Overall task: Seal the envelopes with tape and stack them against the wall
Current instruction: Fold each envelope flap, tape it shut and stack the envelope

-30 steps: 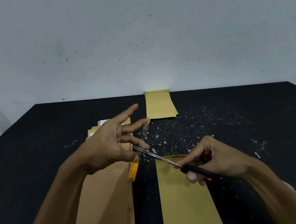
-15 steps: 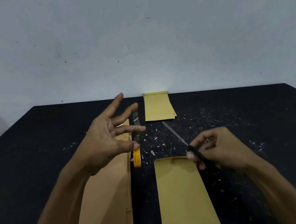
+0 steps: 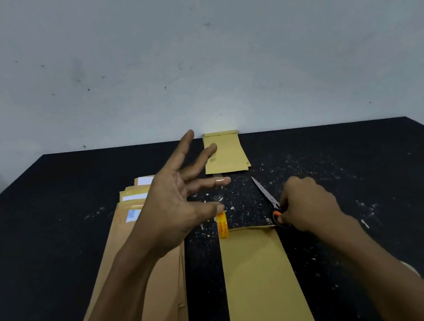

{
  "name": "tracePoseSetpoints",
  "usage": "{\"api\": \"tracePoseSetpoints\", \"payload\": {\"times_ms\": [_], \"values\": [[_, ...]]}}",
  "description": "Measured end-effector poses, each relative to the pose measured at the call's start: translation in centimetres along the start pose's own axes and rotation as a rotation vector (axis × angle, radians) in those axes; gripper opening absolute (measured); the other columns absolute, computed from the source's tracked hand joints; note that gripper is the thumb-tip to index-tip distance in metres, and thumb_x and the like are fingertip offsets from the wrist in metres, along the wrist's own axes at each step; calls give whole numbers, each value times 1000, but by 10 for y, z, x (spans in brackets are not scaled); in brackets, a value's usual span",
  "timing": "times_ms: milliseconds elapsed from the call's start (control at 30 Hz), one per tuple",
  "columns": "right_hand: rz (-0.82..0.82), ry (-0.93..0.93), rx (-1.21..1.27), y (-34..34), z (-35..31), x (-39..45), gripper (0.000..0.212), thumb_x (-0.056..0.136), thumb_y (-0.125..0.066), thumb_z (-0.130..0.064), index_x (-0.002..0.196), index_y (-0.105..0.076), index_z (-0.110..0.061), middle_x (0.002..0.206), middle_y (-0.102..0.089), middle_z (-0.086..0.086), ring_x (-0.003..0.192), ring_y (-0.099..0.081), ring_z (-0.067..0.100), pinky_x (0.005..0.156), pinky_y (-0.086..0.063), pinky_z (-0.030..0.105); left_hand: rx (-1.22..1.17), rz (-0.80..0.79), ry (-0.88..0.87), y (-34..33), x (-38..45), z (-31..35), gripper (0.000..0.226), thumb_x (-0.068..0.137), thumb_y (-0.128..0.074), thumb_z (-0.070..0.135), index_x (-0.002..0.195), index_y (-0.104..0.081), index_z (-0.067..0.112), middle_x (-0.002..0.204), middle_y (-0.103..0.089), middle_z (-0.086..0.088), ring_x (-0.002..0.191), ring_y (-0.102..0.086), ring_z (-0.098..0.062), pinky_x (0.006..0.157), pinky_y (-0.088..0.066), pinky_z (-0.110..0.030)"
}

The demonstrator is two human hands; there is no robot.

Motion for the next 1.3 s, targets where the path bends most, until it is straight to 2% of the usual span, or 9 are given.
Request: {"api": "tracePoseSetpoints", "payload": {"times_ms": [133, 233, 433, 633, 733, 867, 1067, 1200, 1300], "values": [[59, 181, 454, 13, -5, -11, 16, 83, -80, -28, 98, -77, -25, 91, -73, -3, 88, -68, 13, 81, -57, 33, 14, -8, -8, -6, 4, 0, 115, 75, -65, -27, 157, -11, 33, 146, -50, 15, 115, -67, -18, 77, -53, -65], [-141, 357, 1002, 28, -26, -33, 17, 79, -80, -32, 91, -81, -20, 84, -77, -4, 77, -68, 1, 65, -51, 16, 12, -25, -8, -11, 8, -2, 116, 75, -67, -25, 157, -10, 33, 149, -48, 12, 115, -66, -17, 73, -55, -61], [-372, 341, 1302, 13, -43, -37, 27, 73, -76, -25, 91, -79, -4, 91, -77, 14, 84, -70, 20, 78, -56, 34, -23, -66, 7, -17, 12, -12, 118, 73, -73, -21, 157, -11, 35, 151, -45, 10, 120, -64, -16, 79, -60, -53], [-215, 176, 1618, 6, -42, -36, 25, 71, -74, -23, 90, -78, -7, 90, -77, 12, 78, -70, 19, 66, -60, 31, -120, 40, 40, -8, 10, -25, 114, 64, -85, 4, 154, -25, 40, 154, -41, 12, 132, -52, -8, 97, -54, -36], [-57, 52, 1573, 4, -37, -30, 17, 80, -76, -17, 93, -79, -7, 84, -77, 9, 70, -70, 13, 61, -59, 29, 130, 181, 59, -6, 9, -27, 92, 71, -89, 22, 147, -40, 38, 150, -43, 16, 128, -52, -2, 102, -50, -35], [61, -37, 1445, -2, -37, -18, 3, 85, -77, -12, 83, -78, -9, 70, -75, 3, 62, -70, 10, 59, -61, 28, 582, 182, 106, -19, 5, -36, 59, 60, -88, 54, 112, -65, 36, 156, -38, 9, 136, -44, -10, 103, -45, -35], [-1, -125, 1361, -27, -43, 13, 11, 86, -77, -12, 75, -78, -11, 77, -76, 13, 68, -74, 24, 59, -61, 37, 843, 244, 225, -34, 14, -46, 18, 84, -73, 40, 92, -70, 23, 157, -38, 5, 140, -39, -23, 94, -43, -35], [5, -20, 936, -35, -43, 36, 14, 88, -76, -21, 74, -78, -19, 61, -71, 9, 48, -64, 17, 47, -51, 26, 973, 245, 276, -26, 28, -53, 22, 87, -69, 45, 86, -69, 23, 155, -42, 4, 125, -54, -22, 73, -42, -30], [18, 21, 690, -41, -48, 49, 14, 87, -76, -21, 74, -78, -24, 69, -72, 5, 59, -68, 19, 56, -60, 34, 1069, 190, 324, -27, 36, -59, 25, 88, -67, 48, 88, -69, 22, 142, -54, 2, 115, -56, -22, 71, -43, -32]]}}
Point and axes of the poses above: each hand's wrist, its own x-axis towards the middle knuckle, its own y-axis out of the back of the hand, z = x × y, the point moved 4 cm from there along x, towards the middle knuckle
